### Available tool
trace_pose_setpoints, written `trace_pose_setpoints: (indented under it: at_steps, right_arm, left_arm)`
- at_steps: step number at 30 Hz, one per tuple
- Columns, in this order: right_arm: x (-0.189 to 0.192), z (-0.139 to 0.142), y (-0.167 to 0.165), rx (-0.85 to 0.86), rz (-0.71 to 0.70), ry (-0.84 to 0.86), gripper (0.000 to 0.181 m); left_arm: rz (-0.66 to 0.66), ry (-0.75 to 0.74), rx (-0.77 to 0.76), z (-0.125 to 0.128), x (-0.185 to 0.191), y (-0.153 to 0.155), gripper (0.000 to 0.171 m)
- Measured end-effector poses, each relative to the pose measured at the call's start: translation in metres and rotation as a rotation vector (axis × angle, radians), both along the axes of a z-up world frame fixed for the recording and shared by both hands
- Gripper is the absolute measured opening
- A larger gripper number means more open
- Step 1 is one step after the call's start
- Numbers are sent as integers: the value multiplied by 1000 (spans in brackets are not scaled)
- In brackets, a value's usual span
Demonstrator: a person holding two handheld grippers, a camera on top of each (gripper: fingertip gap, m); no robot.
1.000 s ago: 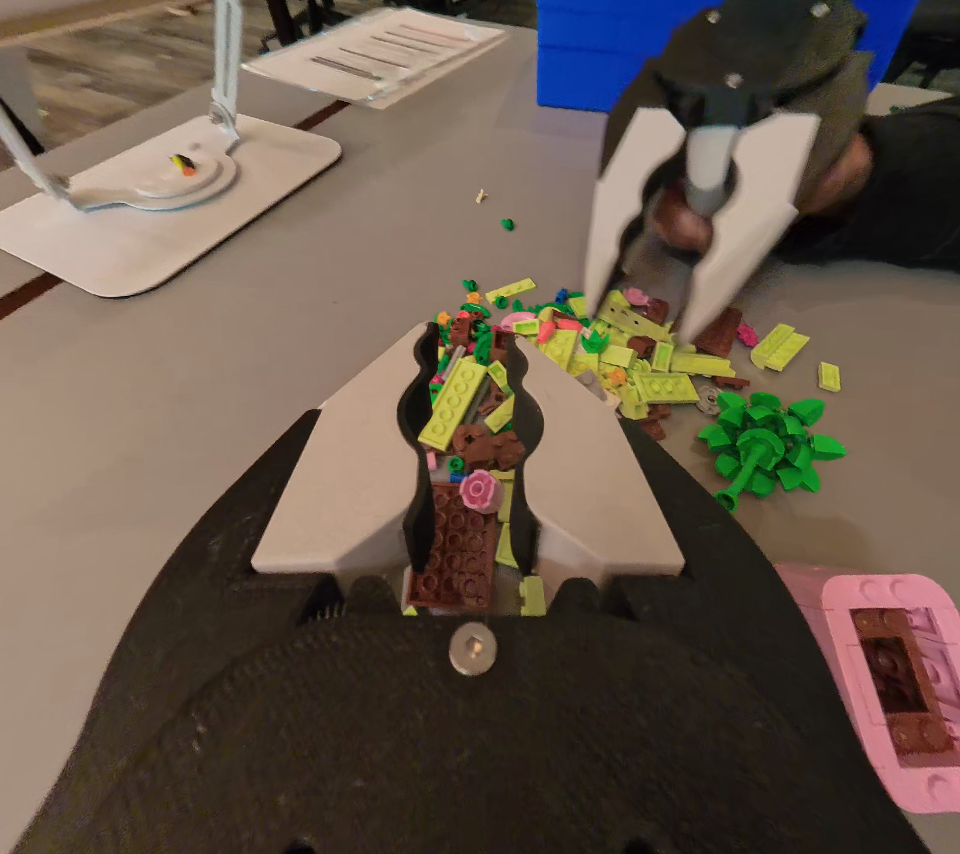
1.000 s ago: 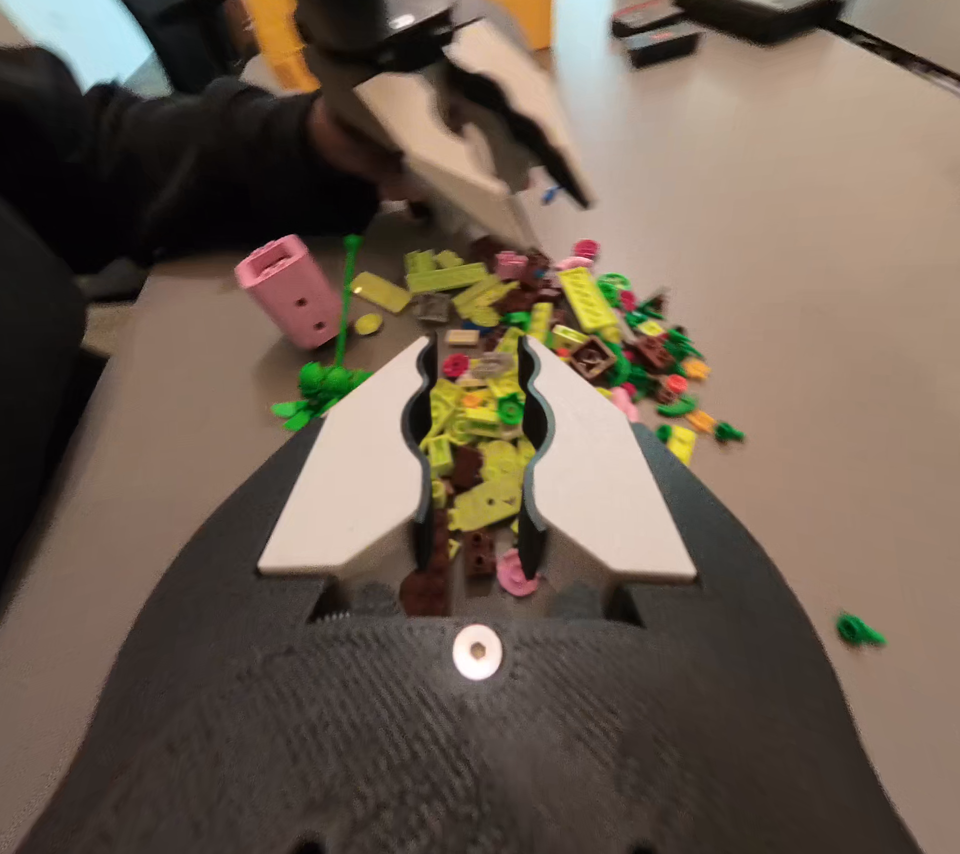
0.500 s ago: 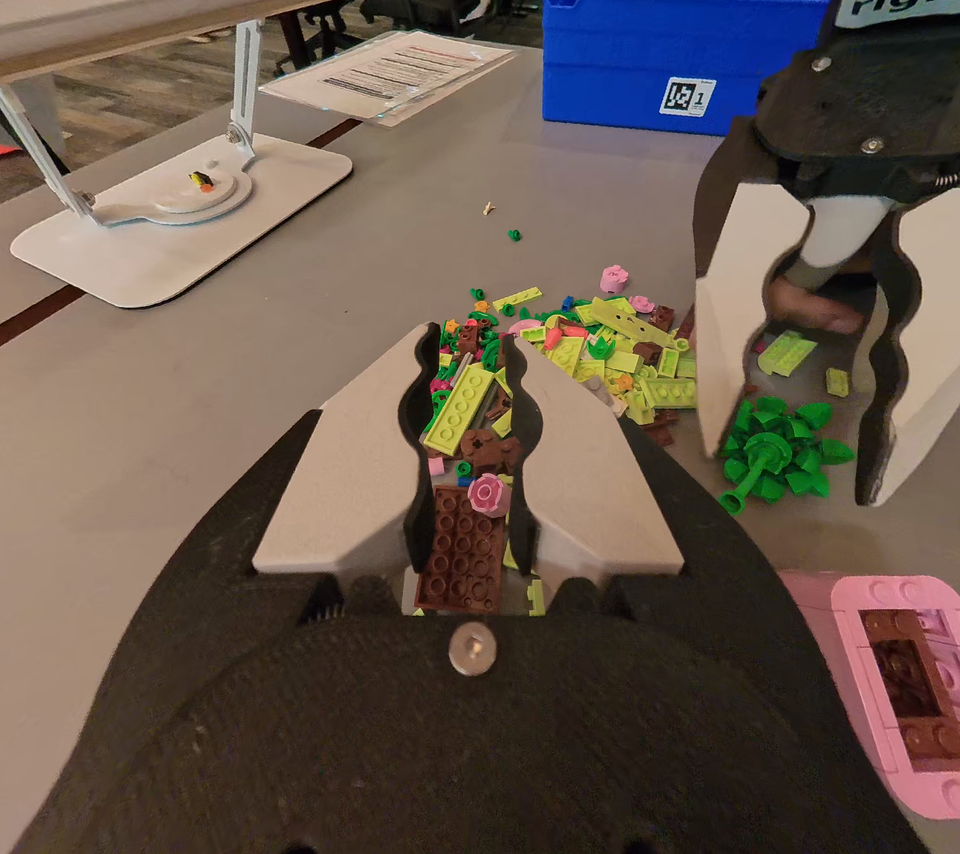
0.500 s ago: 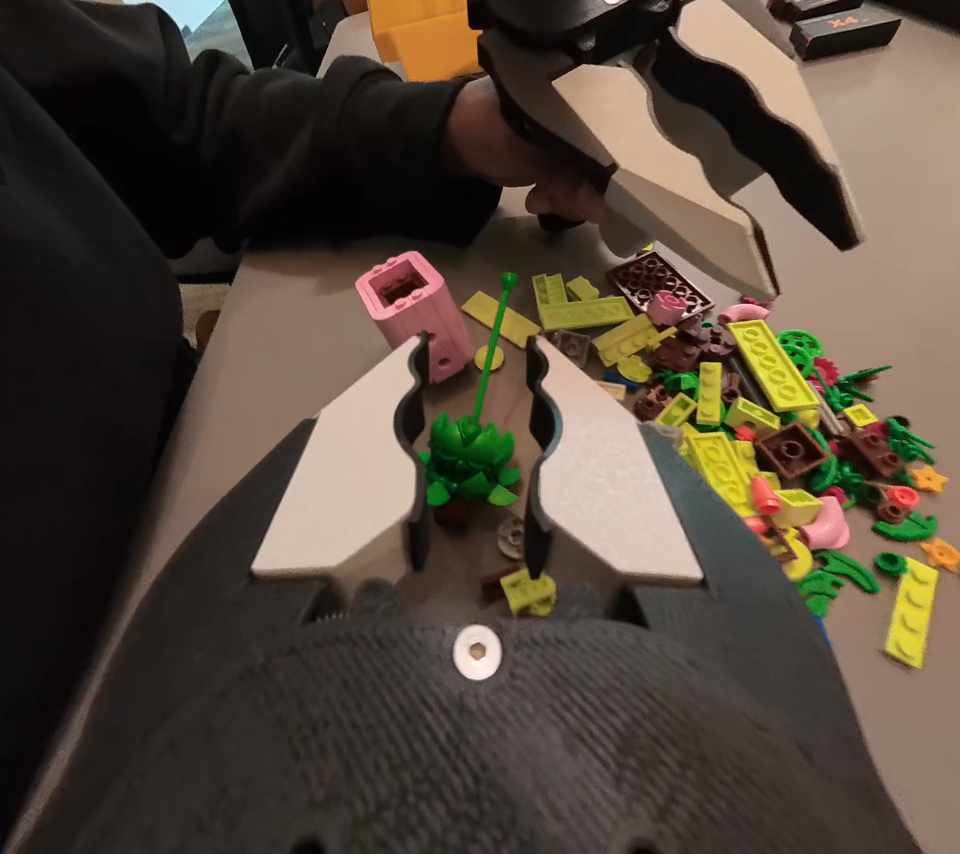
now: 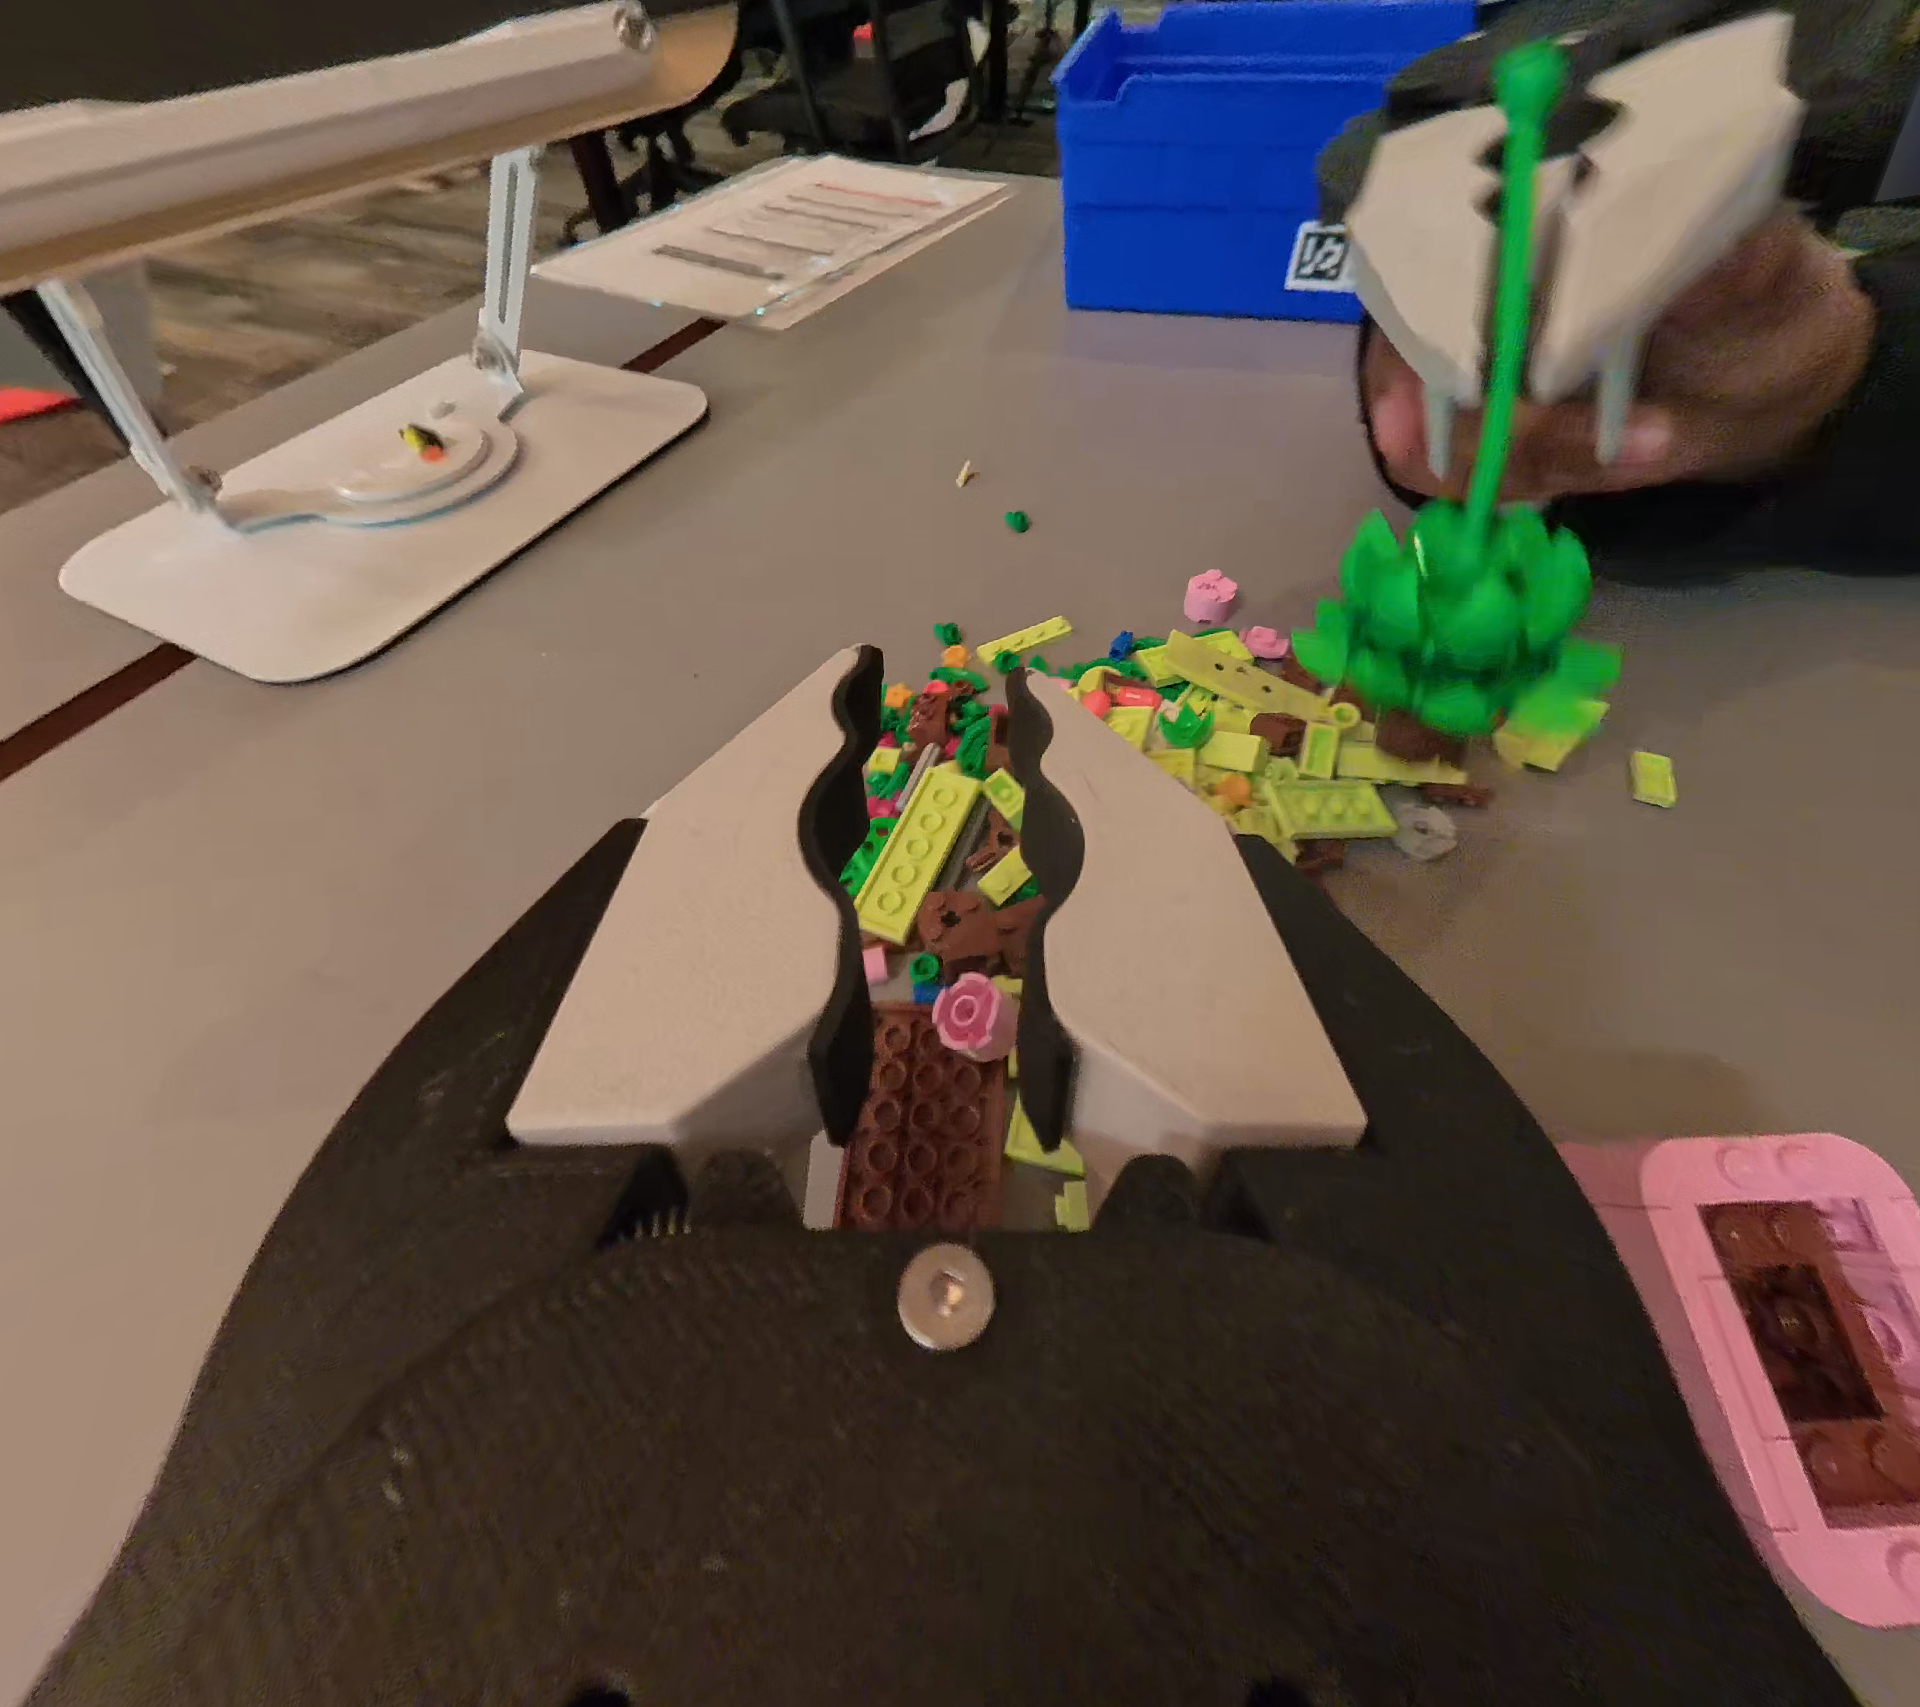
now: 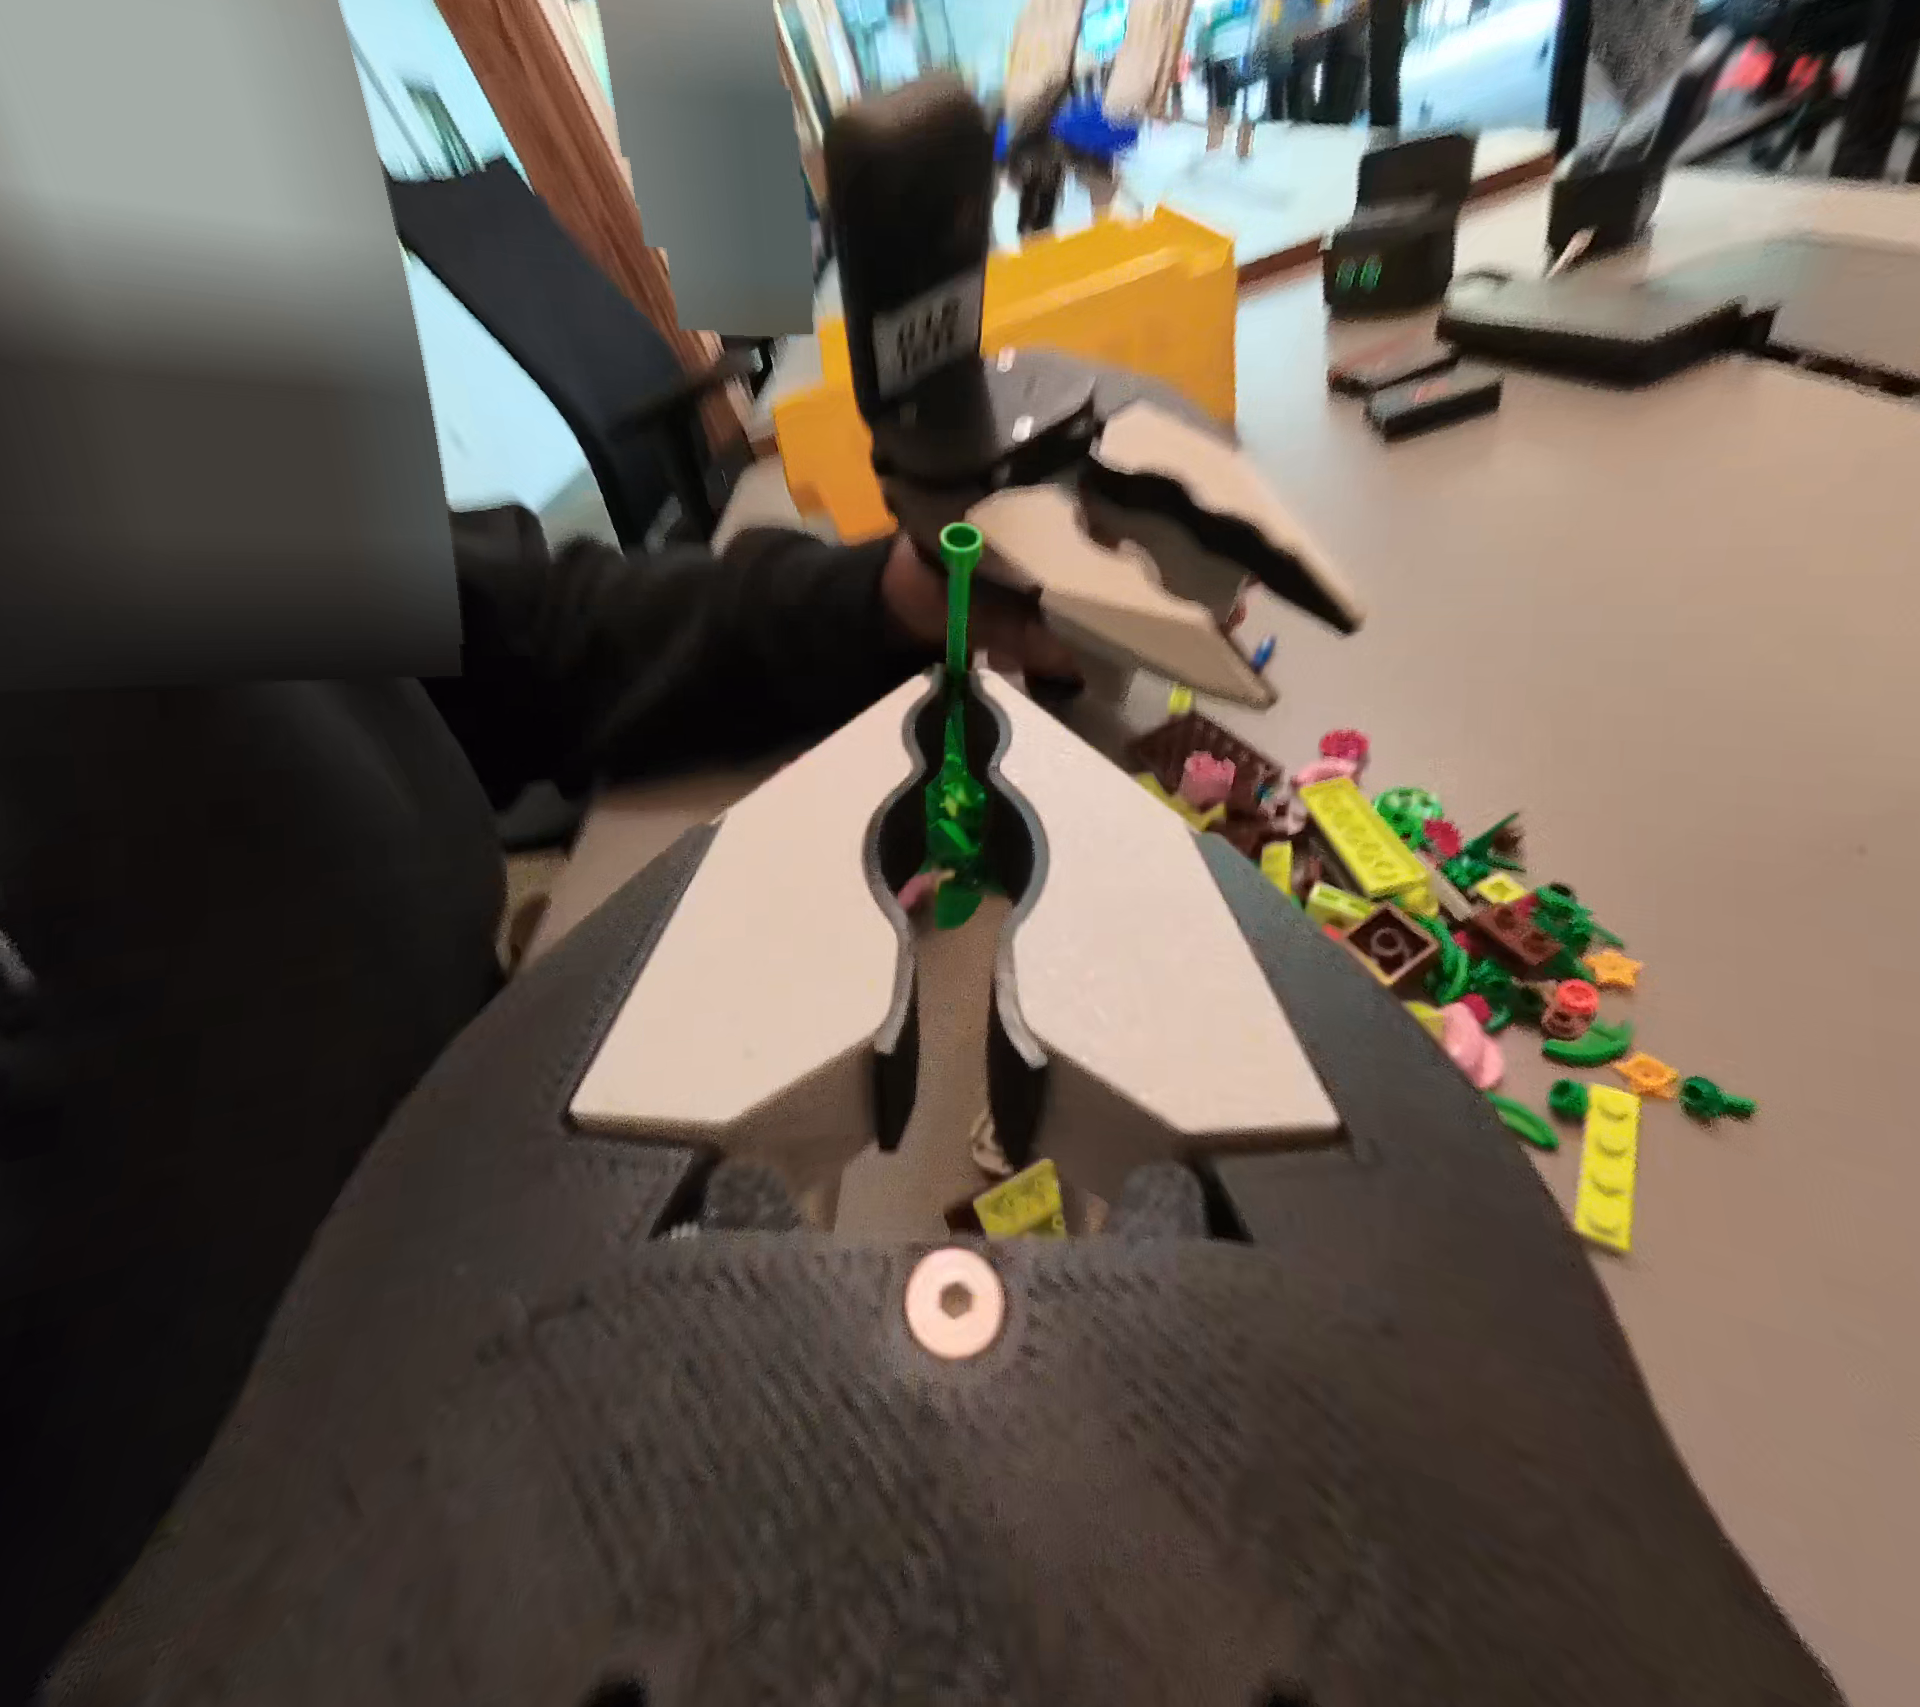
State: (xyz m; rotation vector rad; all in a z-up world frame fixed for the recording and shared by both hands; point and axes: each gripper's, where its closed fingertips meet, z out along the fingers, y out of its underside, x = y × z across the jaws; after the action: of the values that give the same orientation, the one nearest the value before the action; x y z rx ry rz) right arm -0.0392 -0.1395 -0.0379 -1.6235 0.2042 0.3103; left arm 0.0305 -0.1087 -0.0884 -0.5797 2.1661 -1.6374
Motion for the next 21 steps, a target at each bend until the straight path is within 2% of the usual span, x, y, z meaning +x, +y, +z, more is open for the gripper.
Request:
trace_pose_setpoints:
  at_steps: [4, 8, 12, 15, 21]
  right_arm:
    - [19, 22, -19, 175, -18, 117, 0]
    - [23, 15, -18, 163, -42, 122, 0]
    - [17, 10, -10, 128, -47, 68, 0]
    - [11, 4, -3, 97, -41, 47, 0]
    - [6, -2, 3, 64, -35, 15, 0]
  left_arm:
    - [-162, -26, -138, 18, -26, -15, 29]
    - [-357, 112, -271, 34, -58, -31, 48]
    - [-382, 152, -267, 30, -64, -38, 59]
    - [-396, 145, -255, 30, -68, -43, 53]
    - [-347, 59, -169, 26, -66, -44, 21]
